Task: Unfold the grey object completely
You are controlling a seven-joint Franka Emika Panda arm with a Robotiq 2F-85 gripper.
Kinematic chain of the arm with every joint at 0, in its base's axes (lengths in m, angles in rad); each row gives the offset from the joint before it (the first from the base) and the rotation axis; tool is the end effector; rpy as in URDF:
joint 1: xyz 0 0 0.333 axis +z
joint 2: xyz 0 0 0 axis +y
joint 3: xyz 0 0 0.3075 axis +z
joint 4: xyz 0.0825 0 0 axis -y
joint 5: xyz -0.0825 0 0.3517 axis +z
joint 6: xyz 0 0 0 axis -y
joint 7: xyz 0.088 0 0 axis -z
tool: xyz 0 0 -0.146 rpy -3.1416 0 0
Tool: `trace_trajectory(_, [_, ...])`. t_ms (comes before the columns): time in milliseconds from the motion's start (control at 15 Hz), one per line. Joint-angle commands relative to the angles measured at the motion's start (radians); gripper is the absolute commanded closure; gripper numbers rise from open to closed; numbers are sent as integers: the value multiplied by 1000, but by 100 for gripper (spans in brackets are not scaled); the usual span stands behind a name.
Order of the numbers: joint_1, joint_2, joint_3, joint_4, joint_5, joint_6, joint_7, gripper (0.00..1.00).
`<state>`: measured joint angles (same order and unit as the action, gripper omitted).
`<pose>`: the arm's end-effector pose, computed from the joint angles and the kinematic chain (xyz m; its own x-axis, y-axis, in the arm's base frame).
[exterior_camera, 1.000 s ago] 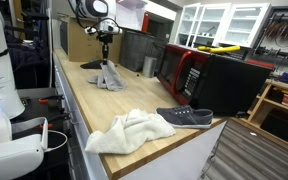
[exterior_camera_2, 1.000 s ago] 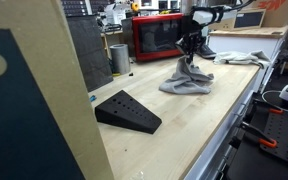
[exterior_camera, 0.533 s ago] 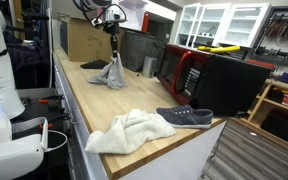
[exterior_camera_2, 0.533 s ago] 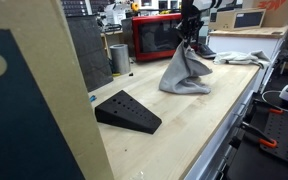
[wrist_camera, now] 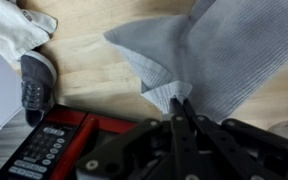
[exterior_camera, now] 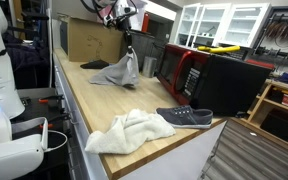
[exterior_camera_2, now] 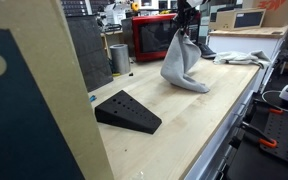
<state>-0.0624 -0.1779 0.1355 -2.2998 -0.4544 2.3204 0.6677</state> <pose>0.4874 0.0160 0.4143 0.9042 -0.2498 0.3463 -0.3400 -0.9119 0.2299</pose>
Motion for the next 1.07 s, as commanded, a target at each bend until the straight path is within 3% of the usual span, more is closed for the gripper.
trace_trajectory(0, [-7, 44, -10, 76, -76, 4, 72, 99])
trace_trajectory(67, [-8, 50, -14, 86, -93, 5, 95, 97])
trace_trajectory(133, [-6, 53, -18, 93, -100, 2, 109, 72])
trace_trajectory(267, [3, 47, -23, 93, -103, 8, 131, 70])
trace_trajectory(533, [25, 4, -19, 75, -63, 13, 136, 40])
trace_trajectory(867, [55, -62, -13, 49, 68, -21, 136, 3])
trace_trajectory(1000, [51, -88, -17, 28, 116, -38, 138, 0])
